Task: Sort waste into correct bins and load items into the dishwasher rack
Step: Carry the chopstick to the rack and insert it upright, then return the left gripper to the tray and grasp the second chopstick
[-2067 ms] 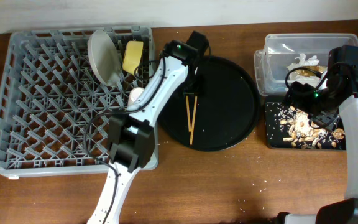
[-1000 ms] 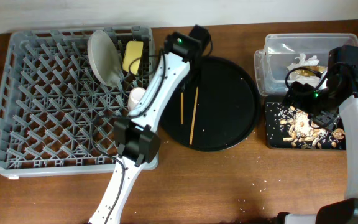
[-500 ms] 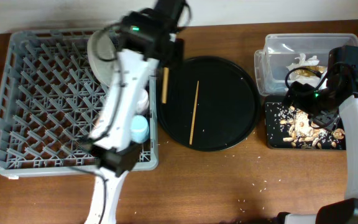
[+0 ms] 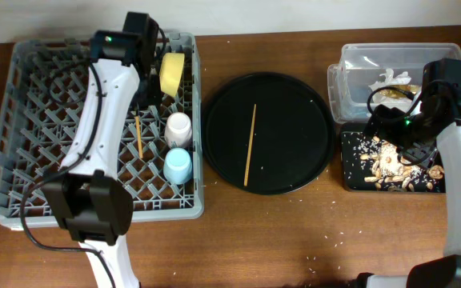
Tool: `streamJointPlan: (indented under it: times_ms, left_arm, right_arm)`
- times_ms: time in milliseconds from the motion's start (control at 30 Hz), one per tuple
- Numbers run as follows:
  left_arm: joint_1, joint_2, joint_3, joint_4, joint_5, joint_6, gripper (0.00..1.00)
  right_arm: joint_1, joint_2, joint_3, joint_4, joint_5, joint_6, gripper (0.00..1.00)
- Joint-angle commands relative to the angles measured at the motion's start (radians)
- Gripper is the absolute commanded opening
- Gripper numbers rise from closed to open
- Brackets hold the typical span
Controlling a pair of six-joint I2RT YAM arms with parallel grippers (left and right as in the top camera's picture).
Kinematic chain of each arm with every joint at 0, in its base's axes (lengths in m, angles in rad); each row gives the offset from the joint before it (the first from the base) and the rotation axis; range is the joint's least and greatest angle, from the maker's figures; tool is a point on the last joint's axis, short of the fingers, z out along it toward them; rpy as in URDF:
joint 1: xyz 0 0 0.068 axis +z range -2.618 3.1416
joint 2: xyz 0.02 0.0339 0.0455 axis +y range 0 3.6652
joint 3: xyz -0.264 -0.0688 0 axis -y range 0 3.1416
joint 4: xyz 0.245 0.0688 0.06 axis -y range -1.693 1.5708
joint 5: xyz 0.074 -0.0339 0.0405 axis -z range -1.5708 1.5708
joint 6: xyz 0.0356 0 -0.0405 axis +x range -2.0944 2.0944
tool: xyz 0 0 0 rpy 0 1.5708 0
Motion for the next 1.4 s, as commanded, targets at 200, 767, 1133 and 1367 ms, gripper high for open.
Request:
streamJointPlan:
  times_ms: [200, 767, 1133, 1367]
  left_arm:
    - [0.029, -0.003, -0.212, 0.236, -0.014, 0.105, 0.70]
    - [-0.457, 0.098, 0.003, 0.146, 0.207, -0.163, 0.53]
    - [-0.523, 0.307, 0.003, 0.219, 0.124, -0.225, 0.37]
    - [-0.524, 0.398, 0.003, 0.241, 0.172, -0.225, 0.24]
  right_arm:
    - [-0.002, -0.008, 0.011, -0.001, 0.012, 0.005, 0.99]
    - [-0.002, -0.008, 0.011, -0.001, 0.012, 0.005, 0.98]
    - [-0.002, -0.008, 0.011, -0.001, 0.012, 0.005, 0.98]
    - [-0.002, -0.008, 0.011, -0.001, 0.012, 0.005, 0.98]
